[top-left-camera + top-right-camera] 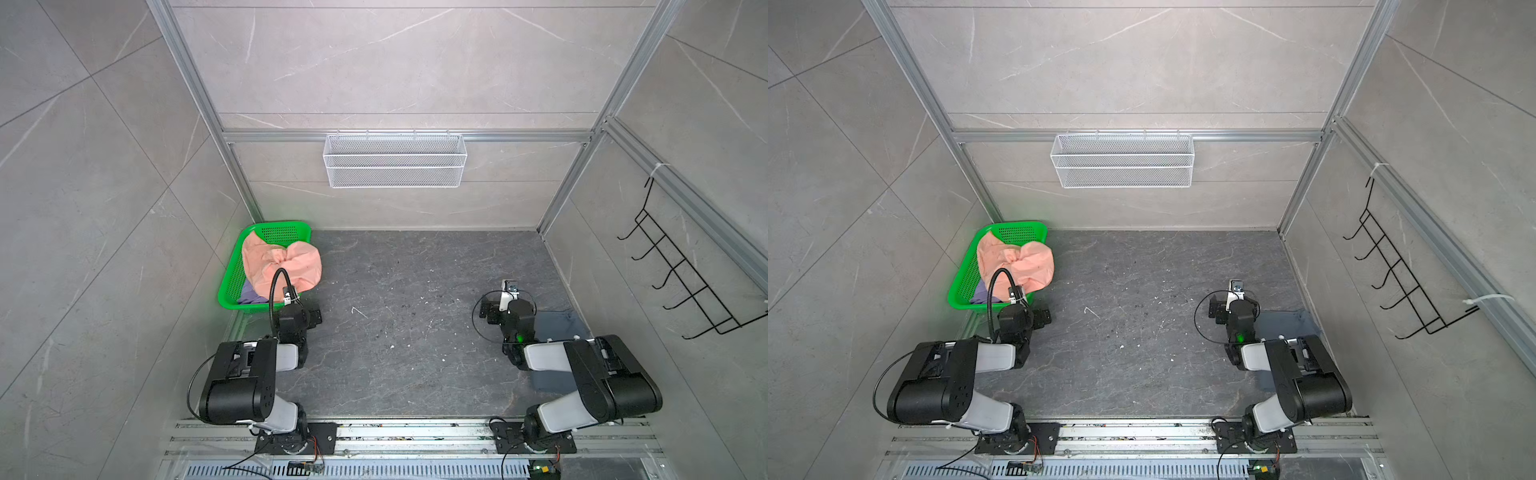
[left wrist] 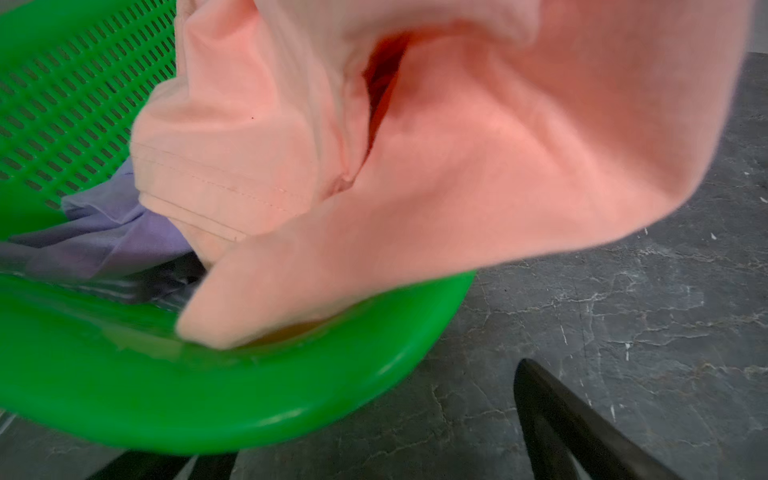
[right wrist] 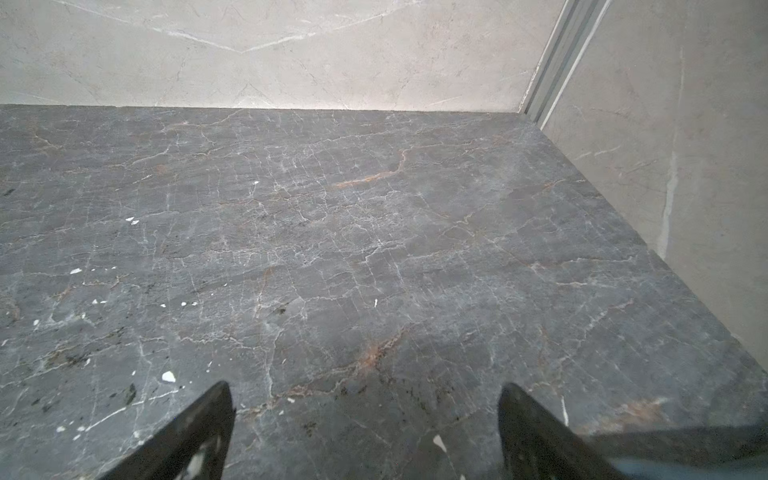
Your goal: Fold and stack the t-shirts
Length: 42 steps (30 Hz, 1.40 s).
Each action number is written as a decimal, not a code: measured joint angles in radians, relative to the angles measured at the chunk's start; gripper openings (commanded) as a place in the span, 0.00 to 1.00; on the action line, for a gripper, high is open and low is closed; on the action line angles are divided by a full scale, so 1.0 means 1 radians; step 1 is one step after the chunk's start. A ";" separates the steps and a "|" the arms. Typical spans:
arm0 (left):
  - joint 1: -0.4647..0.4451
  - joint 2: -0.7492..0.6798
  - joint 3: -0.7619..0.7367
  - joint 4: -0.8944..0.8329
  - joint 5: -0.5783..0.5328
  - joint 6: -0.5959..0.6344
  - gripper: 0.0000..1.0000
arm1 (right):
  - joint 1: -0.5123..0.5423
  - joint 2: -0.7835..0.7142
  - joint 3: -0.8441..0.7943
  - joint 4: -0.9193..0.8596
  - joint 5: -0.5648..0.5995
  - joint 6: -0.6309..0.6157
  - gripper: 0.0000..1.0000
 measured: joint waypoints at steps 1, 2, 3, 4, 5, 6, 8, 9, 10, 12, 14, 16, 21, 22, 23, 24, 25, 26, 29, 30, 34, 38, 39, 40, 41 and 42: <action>0.000 0.000 0.000 0.001 0.000 0.000 1.00 | 0.000 0.000 0.000 0.000 0.000 0.000 0.99; 0.000 0.000 0.000 0.002 0.000 0.000 1.00 | 0.000 0.000 0.000 0.000 0.000 0.000 0.99; 0.000 0.000 0.000 0.002 0.000 0.000 1.00 | 0.000 0.000 0.000 0.000 0.000 0.000 0.99; 0.000 0.000 0.000 0.003 0.000 0.000 1.00 | 0.000 0.000 0.000 0.000 0.000 0.000 0.99; 0.000 0.000 0.000 0.003 0.000 0.000 1.00 | 0.000 0.000 0.000 0.000 0.000 0.000 0.99; 0.000 0.000 0.000 0.003 0.000 0.000 1.00 | 0.000 0.000 0.000 0.000 0.000 0.000 0.99; 0.000 0.000 0.000 0.004 0.000 0.000 1.00 | 0.000 0.000 0.000 0.000 0.000 0.000 0.99; 0.000 0.000 0.000 0.006 0.000 0.000 1.00 | 0.000 0.000 0.000 0.000 0.000 0.000 0.99; 0.000 0.000 0.000 0.009 0.000 0.000 1.00 | 0.000 0.000 0.000 0.000 0.000 0.000 0.99; 0.000 0.000 0.000 0.016 0.000 0.000 1.00 | 0.000 0.000 0.000 0.000 0.000 0.000 0.99; 0.000 0.000 0.000 0.021 0.000 0.000 1.00 | -0.001 0.000 0.000 0.000 0.000 0.000 0.99; 0.000 0.000 0.000 0.023 0.000 0.000 1.00 | -0.002 0.000 0.000 0.000 0.000 0.000 0.99; 0.000 0.000 0.000 0.024 0.000 0.000 1.00 | -0.002 0.000 0.000 0.001 0.000 0.000 0.99; 0.000 0.000 0.000 0.024 0.000 0.000 1.00 | -0.002 0.000 0.000 0.001 0.000 0.000 0.99; 0.000 0.000 0.000 0.024 0.000 0.000 1.00 | -0.002 0.000 0.000 0.000 0.000 0.000 0.99; 0.000 0.000 0.000 0.024 0.000 0.000 1.00 | -0.002 0.000 0.000 0.001 0.000 0.000 0.99; 0.000 0.000 0.000 0.024 0.000 0.000 1.00 | -0.002 0.000 0.000 0.001 0.000 0.000 0.99; 0.000 0.000 0.000 0.024 0.000 0.000 1.00 | -0.002 0.000 0.000 0.000 0.000 0.000 0.99; 0.000 0.000 0.000 0.024 0.000 0.000 1.00 | -0.002 0.000 0.000 0.001 0.000 0.000 0.99; 0.000 0.000 0.000 0.024 0.000 0.000 1.00 | -0.002 0.000 0.000 0.001 0.000 0.000 0.99; 0.000 0.000 0.000 0.024 0.000 0.000 1.00 | -0.002 0.000 0.000 0.001 0.000 0.000 0.99; 0.000 0.000 0.000 0.024 0.000 0.000 1.00 | -0.002 0.000 0.000 0.001 0.000 0.000 0.99; 0.000 0.000 0.000 0.024 0.000 0.000 1.00 | -0.002 0.000 0.000 0.001 0.000 0.000 0.99; 0.000 0.000 0.000 0.024 0.000 0.000 1.00 | -0.002 0.000 0.000 0.001 0.000 0.000 0.99; 0.000 0.000 0.000 0.024 0.000 0.000 1.00 | -0.002 0.000 0.000 0.001 0.000 0.000 0.99; 0.000 0.000 0.000 0.024 0.000 0.000 1.00 | -0.002 0.000 0.000 0.001 0.000 0.000 0.99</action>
